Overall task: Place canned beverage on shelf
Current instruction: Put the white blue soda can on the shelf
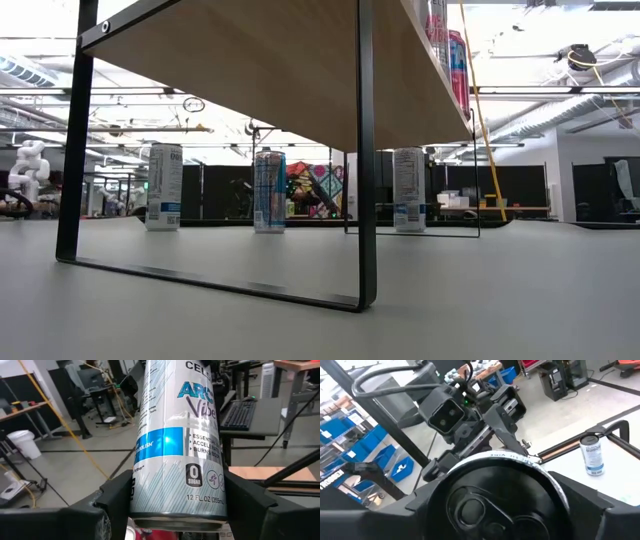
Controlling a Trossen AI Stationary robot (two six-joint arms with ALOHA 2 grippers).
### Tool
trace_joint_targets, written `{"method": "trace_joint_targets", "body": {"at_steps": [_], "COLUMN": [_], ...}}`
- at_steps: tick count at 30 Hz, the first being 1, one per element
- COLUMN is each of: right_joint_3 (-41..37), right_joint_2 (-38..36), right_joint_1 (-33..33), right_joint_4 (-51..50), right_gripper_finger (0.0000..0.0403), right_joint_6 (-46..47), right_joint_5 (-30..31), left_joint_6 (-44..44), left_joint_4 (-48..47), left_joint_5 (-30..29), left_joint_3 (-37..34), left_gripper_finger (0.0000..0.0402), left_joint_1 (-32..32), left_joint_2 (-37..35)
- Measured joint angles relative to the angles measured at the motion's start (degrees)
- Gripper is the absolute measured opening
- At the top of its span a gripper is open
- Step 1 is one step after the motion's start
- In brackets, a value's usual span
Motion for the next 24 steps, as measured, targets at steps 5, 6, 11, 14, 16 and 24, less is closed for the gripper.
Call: {"method": "trace_joint_targets", "body": {"at_steps": [5, 6, 11, 14, 16, 24], "right_joint_3": [0.0, 0.0, 0.0, 0.0, 0.0, -0.13], "right_joint_2": [0.39, 0.46, 0.51, 0.55, 0.6, 0.66], "right_joint_1": [-0.02, -0.02, -0.02, -0.02, -0.02, -0.07], "right_joint_4": [-0.07, 0.0, -0.01, -0.1, 0.08, 1.17], "right_gripper_finger": [0.0246, 0.0238, 0.0215, 0.0221, 0.0228, 0.0216], "right_joint_6": [-0.39, -0.53, -2.23, -2.59, -3.42, -7.76], "right_joint_5": [0.56, 0.94, 1.85, 2.45, 2.84, 2.12], "left_joint_6": [1.39, 1.54, 1.88, -0.76, -2.19, -13.4], "left_joint_4": [-0.21, -0.32, -0.62, -1.36, -1.35, -1.37], "left_joint_5": [-2.43, -2.89, -3.89, -3.98, -3.94, 2.82], "left_joint_3": [0.0, 0.0, 0.0, 0.02, 0.02, 0.31], "left_gripper_finger": [0.0247, 0.0247, 0.0256, 0.0276, 0.0296, 0.0351], "left_joint_1": [-0.26, -0.3, -0.31, -0.31, -0.26, -0.17], "left_joint_2": [0.0, 0.0, 0.0, 0.0, 0.0, -2.61]}}
